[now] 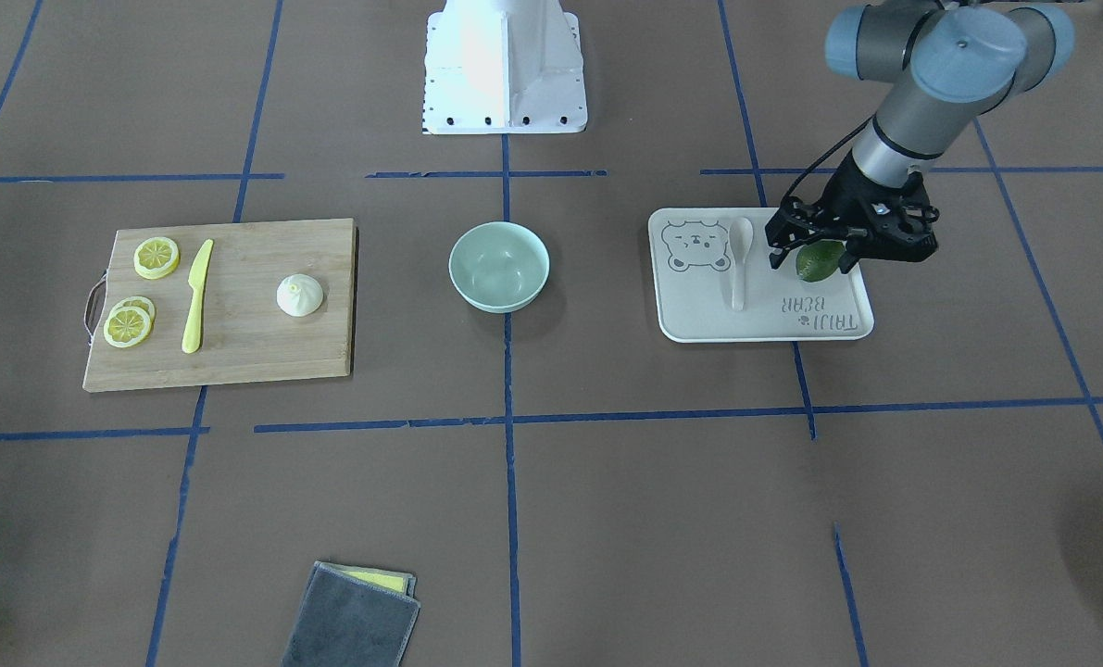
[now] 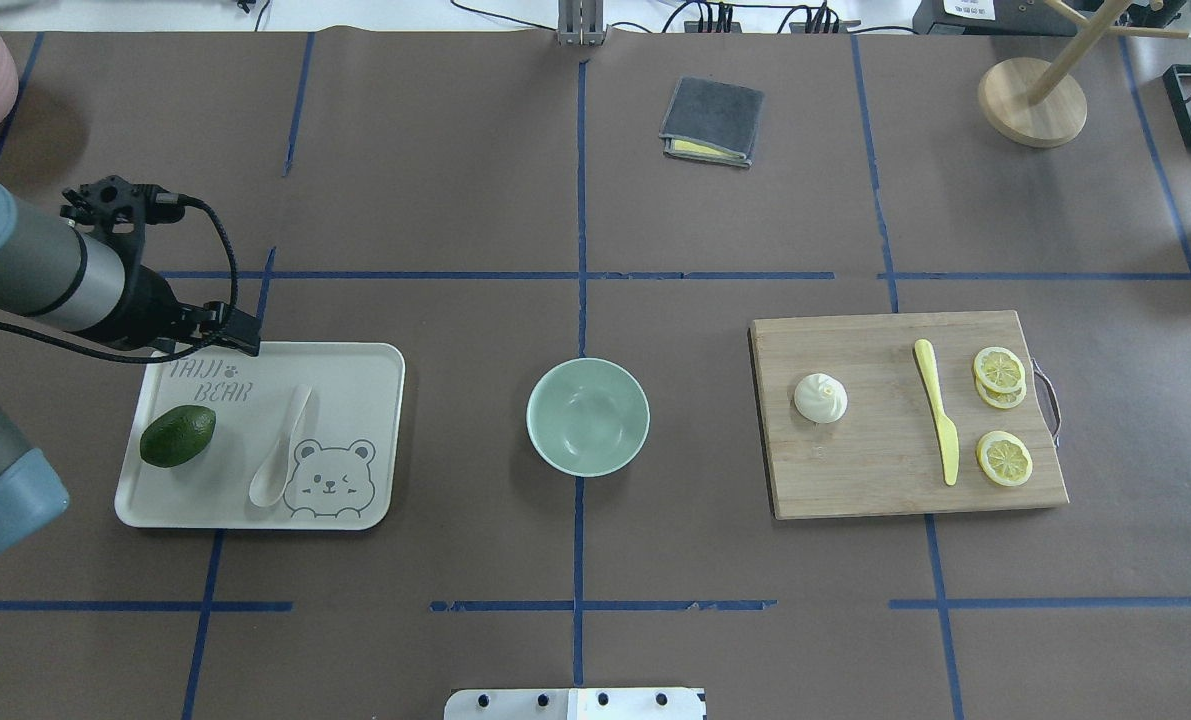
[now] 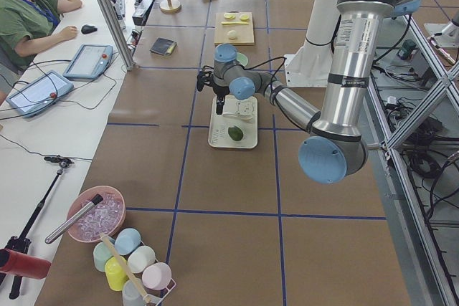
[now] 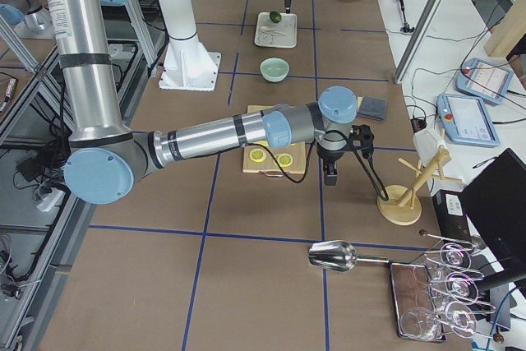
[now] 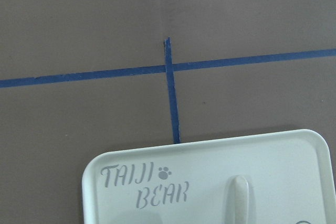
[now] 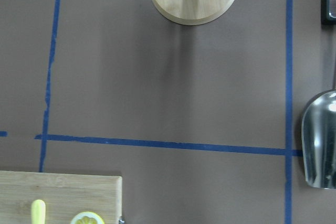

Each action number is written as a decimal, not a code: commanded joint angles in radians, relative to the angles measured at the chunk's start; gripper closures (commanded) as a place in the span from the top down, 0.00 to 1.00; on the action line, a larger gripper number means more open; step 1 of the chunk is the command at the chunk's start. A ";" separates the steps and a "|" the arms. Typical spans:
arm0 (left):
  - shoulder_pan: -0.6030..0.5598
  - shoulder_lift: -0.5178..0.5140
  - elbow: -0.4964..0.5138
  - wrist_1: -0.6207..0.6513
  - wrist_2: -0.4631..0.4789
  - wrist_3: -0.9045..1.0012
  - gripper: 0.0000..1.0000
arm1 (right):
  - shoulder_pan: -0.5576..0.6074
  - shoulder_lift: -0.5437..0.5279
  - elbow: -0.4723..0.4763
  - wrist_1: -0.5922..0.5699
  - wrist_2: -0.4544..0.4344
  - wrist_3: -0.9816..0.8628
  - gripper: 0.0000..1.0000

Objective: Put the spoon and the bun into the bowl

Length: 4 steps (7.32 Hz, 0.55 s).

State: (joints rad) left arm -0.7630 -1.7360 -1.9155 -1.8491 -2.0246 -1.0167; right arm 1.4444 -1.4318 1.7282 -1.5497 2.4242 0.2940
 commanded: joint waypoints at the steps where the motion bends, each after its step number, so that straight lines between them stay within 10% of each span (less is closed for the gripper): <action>1: 0.086 -0.022 0.051 -0.002 0.070 -0.077 1.00 | -0.068 0.001 0.071 0.000 -0.001 0.130 1.00; 4: 0.128 -0.028 0.093 -0.018 0.093 -0.083 1.00 | -0.142 0.002 0.134 0.000 -0.005 0.275 1.00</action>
State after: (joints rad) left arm -0.6519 -1.7630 -1.8358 -1.8622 -1.9364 -1.0952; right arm 1.3341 -1.4302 1.8363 -1.5494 2.4207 0.5122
